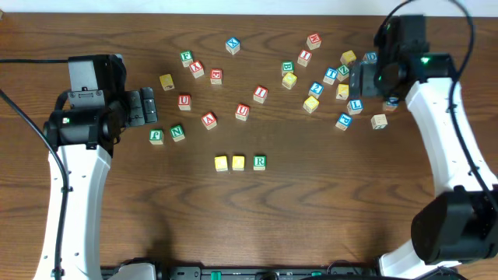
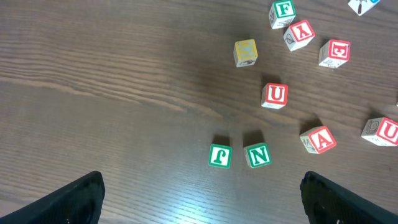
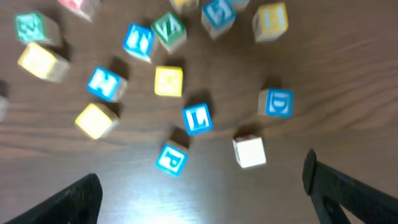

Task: Spell out CORL
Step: 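Raise the right gripper and move it to the top-right blocks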

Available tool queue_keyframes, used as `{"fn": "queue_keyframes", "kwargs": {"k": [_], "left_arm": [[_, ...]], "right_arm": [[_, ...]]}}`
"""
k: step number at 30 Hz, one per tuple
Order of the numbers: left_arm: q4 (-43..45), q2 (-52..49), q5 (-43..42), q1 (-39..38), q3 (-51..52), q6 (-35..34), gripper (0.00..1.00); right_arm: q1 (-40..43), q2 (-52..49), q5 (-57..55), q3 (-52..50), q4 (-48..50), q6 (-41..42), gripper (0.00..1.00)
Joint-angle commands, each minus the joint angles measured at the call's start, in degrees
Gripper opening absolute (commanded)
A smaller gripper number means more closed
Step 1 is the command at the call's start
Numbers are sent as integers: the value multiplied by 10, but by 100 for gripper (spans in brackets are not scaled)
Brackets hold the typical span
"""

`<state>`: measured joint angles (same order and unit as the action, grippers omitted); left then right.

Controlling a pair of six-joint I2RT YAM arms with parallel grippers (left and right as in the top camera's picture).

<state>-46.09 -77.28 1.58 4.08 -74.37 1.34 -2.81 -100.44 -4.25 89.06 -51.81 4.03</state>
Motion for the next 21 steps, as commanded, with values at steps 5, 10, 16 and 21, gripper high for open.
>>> {"fn": "queue_keyframes", "kwargs": {"k": [5, 10, 16, 21], "left_arm": [[0, -3, -3, 2, -2, 4, 99], [0, -3, -3, 2, -2, 3, 99], [0, -3, -3, 2, -2, 3, 99], [0, -3, -3, 2, -2, 4, 99]], "right_arm": [[1, 0, 4, -135, 120, 2, 99], [1, -4, 4, -180, 172, 17, 80], [4, -110, 1, -35, 19, 25, 90], [4, -203, 1, 125, -89, 21, 94]]}}
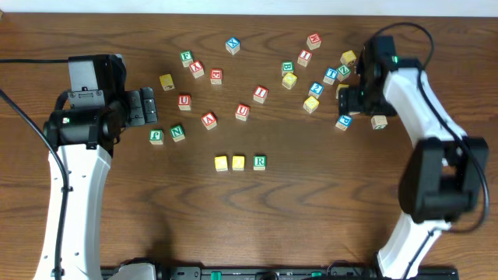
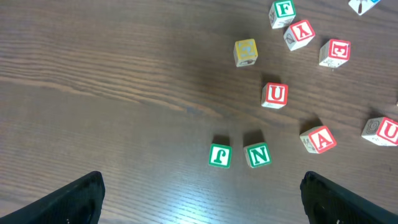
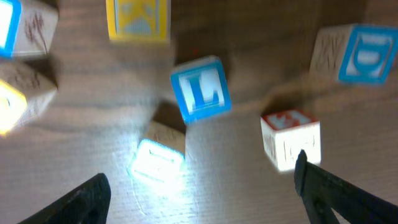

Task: Spell out CORL
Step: 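Raise the right gripper and move it to the top-right blocks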

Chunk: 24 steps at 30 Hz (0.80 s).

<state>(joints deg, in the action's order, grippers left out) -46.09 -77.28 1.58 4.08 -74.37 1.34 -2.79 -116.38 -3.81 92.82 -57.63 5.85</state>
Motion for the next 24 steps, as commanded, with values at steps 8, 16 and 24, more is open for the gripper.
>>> {"fn": "queue_keyframes", "kwargs": {"k": [8, 16, 24], "left_arm": [[0, -3, -3, 2, -2, 3, 99], [0, -3, -3, 2, -2, 3, 99], [0, -3, -3, 2, -2, 3, 99]], "right_arm": [[8, -85, -3, 184, -79, 18, 93], [18, -111, -3, 182, -125, 18, 91], [13, -141, -3, 181, -126, 38, 82]]}}
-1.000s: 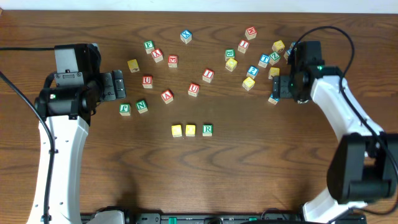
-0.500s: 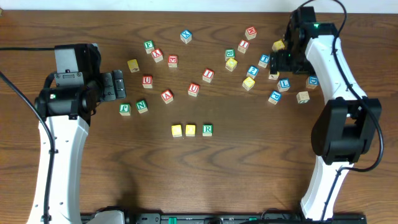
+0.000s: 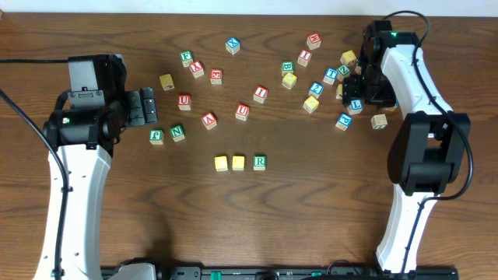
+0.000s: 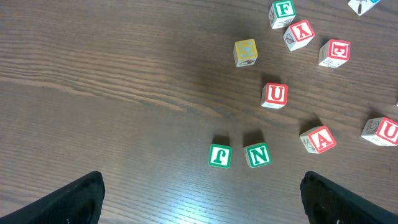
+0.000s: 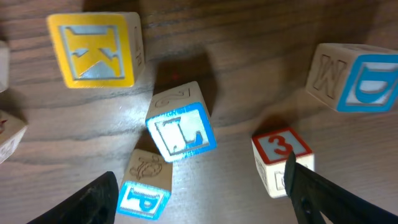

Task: Spell out CORL
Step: 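Raise the right gripper and move it to the top-right blocks, then lower the right gripper onto the blue L block and grasp it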

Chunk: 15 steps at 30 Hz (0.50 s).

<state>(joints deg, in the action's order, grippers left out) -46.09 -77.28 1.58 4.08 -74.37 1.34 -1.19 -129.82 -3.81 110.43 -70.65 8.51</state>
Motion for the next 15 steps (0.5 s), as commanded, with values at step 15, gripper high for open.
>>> {"fn": "queue_keyframes", "kwargs": {"k": [15], "left_arm": [[0, -3, -3, 2, -2, 3, 99]], "right_arm": [[-9, -6, 61, 3, 10, -72, 77]]}}
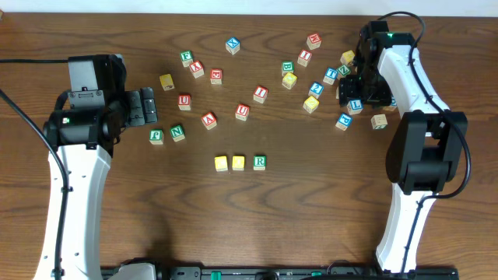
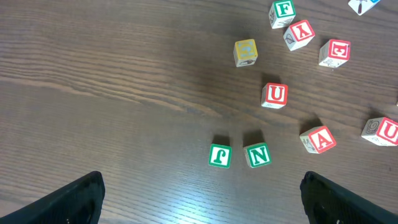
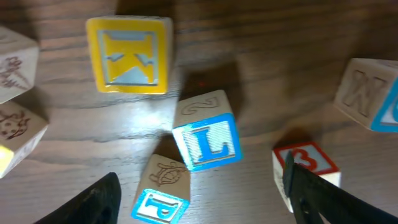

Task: Spell out CORL
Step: 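Lower the right gripper onto the blue L block and grasp it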

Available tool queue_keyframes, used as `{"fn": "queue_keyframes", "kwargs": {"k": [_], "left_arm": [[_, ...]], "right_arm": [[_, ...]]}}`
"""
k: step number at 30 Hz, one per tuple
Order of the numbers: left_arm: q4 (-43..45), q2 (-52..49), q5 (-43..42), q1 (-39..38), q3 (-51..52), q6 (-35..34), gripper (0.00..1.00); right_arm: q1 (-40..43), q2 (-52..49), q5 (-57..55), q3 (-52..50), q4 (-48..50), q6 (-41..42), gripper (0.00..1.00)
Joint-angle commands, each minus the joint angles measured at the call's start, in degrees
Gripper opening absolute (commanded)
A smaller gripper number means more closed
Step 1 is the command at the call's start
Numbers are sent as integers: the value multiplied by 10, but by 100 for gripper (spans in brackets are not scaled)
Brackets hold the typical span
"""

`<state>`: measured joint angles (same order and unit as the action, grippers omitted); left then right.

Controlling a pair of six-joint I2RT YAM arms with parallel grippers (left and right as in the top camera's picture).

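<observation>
Three blocks stand in a row near the table's middle: two yellow ones (image 1: 222, 163) (image 1: 238, 162) whose letters I cannot read, and a green R block (image 1: 259, 162). The blue L block (image 3: 208, 143) (image 1: 355, 105) sits in the right-hand cluster. My right gripper (image 3: 202, 199) (image 1: 359, 97) hangs low over it, open, with the L just ahead of the gap between the fingers and touching neither. My left gripper (image 2: 205, 199) (image 1: 148, 106) is open above bare table at the left, holding nothing.
Close round the L lie a yellow K block (image 3: 129, 56), a blue P block (image 3: 161, 202) and a red 3 block (image 3: 308, 165). Green f (image 2: 219, 155) and N (image 2: 257, 155) blocks, a red U (image 2: 275, 94) and a red A (image 2: 318, 139) lie ahead of the left gripper.
My right gripper has shifted slightly, so the L block now lies further right in its view, nearer the middle of the open gap. The left arm and the row have not moved.
My right gripper was open high above the right-hand cluster. Then it was much lower, close over the L block. Then lower still, with the L a little left of centre. Now the L sits centred ahead of the open fingers. The left arm stayed still throughout.
</observation>
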<state>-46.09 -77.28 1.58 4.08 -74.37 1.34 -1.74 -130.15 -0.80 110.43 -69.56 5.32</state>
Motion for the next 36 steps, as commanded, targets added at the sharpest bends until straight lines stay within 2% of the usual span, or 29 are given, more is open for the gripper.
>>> {"fn": "queue_keyframes", "kwargs": {"k": [1, 6, 16, 24, 27, 28, 29, 36], "left_arm": [[0, -3, -3, 2, -2, 3, 99], [0, -3, -3, 2, -2, 3, 99], [0, -3, -3, 2, -2, 4, 99], [0, -3, -3, 2, -2, 3, 99], [0, -3, -3, 2, -2, 3, 99], [0, -3, -3, 2, -2, 3, 99], [0, -3, -3, 2, -2, 3, 99], [0, -3, -3, 2, -2, 3, 99]], "right_arm": [[-3, -3, 31, 3, -1, -43, 75], [-3, -3, 26, 0, 4, -46, 70], [-10, -3, -4, -75, 83, -37, 72], [-12, 31, -19, -74, 86, -37, 72], [-12, 42, -19, -74, 85, -37, 65], [-12, 46, -19, -74, 84, -37, 54], [-12, 47, -19, -74, 83, -37, 49], [-12, 47, -19, -74, 83, -37, 47]]}}
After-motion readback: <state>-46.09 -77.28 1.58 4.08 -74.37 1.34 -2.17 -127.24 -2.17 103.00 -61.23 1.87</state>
